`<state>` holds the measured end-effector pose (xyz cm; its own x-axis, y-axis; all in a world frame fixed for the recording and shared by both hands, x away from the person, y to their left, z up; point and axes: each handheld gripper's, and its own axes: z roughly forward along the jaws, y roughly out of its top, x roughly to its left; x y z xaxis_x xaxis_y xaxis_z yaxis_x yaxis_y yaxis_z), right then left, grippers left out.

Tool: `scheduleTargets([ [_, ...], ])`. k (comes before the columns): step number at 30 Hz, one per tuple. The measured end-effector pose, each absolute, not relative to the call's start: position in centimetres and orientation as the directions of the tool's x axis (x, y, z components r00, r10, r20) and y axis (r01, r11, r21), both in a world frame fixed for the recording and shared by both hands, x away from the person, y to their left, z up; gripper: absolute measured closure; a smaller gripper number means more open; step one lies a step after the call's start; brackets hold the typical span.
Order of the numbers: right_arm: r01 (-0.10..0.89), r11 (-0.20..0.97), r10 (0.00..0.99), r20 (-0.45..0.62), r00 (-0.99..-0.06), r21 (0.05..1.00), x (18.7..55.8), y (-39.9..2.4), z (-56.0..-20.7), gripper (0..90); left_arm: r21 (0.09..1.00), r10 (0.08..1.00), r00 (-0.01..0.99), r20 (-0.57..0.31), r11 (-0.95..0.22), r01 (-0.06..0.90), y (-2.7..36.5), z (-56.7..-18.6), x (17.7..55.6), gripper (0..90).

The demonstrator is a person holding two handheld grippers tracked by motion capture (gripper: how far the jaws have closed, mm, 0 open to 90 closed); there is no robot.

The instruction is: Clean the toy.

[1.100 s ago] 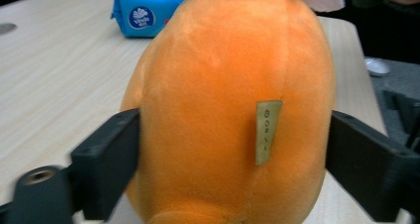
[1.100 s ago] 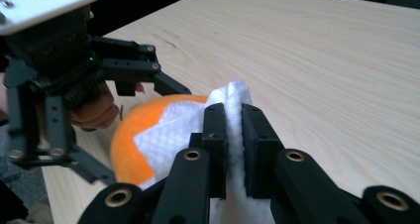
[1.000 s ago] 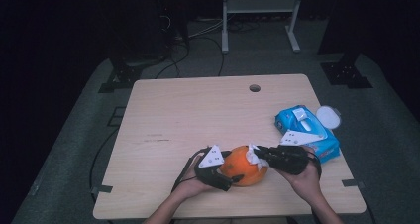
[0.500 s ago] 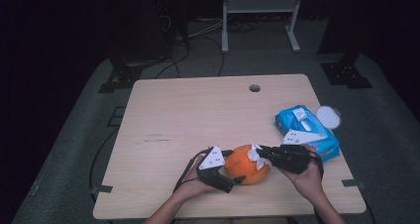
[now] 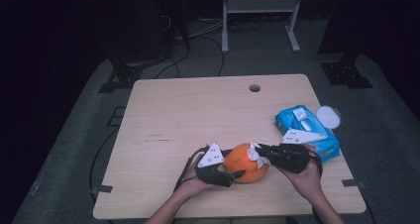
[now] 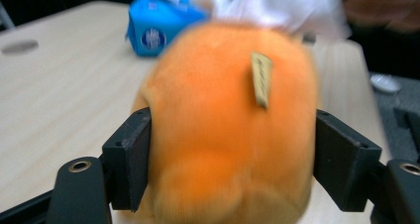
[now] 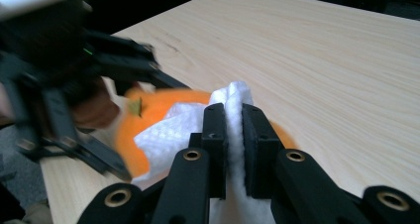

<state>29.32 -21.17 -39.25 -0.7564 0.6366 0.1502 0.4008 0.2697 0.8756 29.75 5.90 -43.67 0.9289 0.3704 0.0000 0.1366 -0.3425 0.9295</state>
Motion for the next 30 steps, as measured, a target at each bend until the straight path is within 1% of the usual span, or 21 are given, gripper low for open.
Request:
scheduleTargets([
  [3,0.422,0.237,0.632,0.191,-0.751,0.875,29.5,-21.4,-39.4,81.0,0.933,0.371,0.929,0.000,-0.334,0.134,6.4,-42.3,29.6,26.9],
  [6,0.418,0.236,0.630,0.190,-0.753,0.877,29.3,-21.0,-39.3,81.4,0.918,0.376,0.927,0.005,-0.369,0.145,6.2,-42.7,29.6,27.2],
  [7,0.394,0.260,0.578,0.185,-0.795,0.882,28.5,-19.6,-38.9,81.3,0.911,0.376,0.927,-0.012,-0.378,0.165,5.9,-43.2,29.7,27.7],
  [9,0.363,0.304,0.554,0.147,-0.820,0.881,27.9,-18.4,-38.8,80.6,0.909,0.378,0.926,-0.014,-0.381,0.169,5.6,-43.5,29.6,28.0],
  [11,0.320,0.361,0.564,0.068,-0.823,0.876,27.4,-17.5,-38.7,80.5,0.907,0.379,0.925,-0.007,-0.388,0.166,5.8,-43.4,29.6,27.9],
  [13,0.332,0.345,0.562,0.090,-0.822,0.878,27.7,-17.8,-38.7,80.8,0.906,0.383,0.923,-0.019,-0.383,0.178,6.1,-43.5,29.7,28.0],
  [15,0.345,0.346,0.593,0.081,-0.801,0.872,28.3,-18.7,-39.2,80.8,0.905,0.386,0.922,-0.029,-0.381,0.189,6.3,-43.7,29.9,28.0],
  [18,0.391,0.338,0.630,0.103,-0.770,0.856,29.0,-20.1,-40.1,80.8,0.907,0.395,0.917,-0.046,-0.369,0.204,6.3,-44.0,29.9,27.9],
  [20,0.413,0.319,0.644,0.125,-0.755,0.853,29.3,-20.6,-40.2,80.8,0.907,0.400,0.916,-0.040,-0.370,0.201,6.0,-44.0,29.9,27.4],
  [21,0.411,0.321,0.647,0.119,-0.753,0.853,29.1,-20.5,-40.1,81.0,0.906,0.404,0.914,-0.040,-0.370,0.203,5.9,-44.1,29.9,26.9],
  [24,0.376,0.325,0.611,0.111,-0.784,0.868,28.3,-19.3,-39.4,80.8,0.909,0.404,0.914,-0.043,-0.363,0.204,5.9,-44.2,29.8,26.0],
  [27,0.332,0.372,0.587,0.058,-0.808,0.867,27.7,-18.0,-39.1,79.8,0.906,0.406,0.913,-0.044,-0.369,0.208,6.0,-44.2,29.8,25.1],
  [30,0.353,0.364,0.594,0.078,-0.801,0.862,28.3,-18.6,-39.4,80.4,0.911,0.388,0.921,-0.043,-0.362,0.195,6.0,-44.2,29.8,22.7],
])
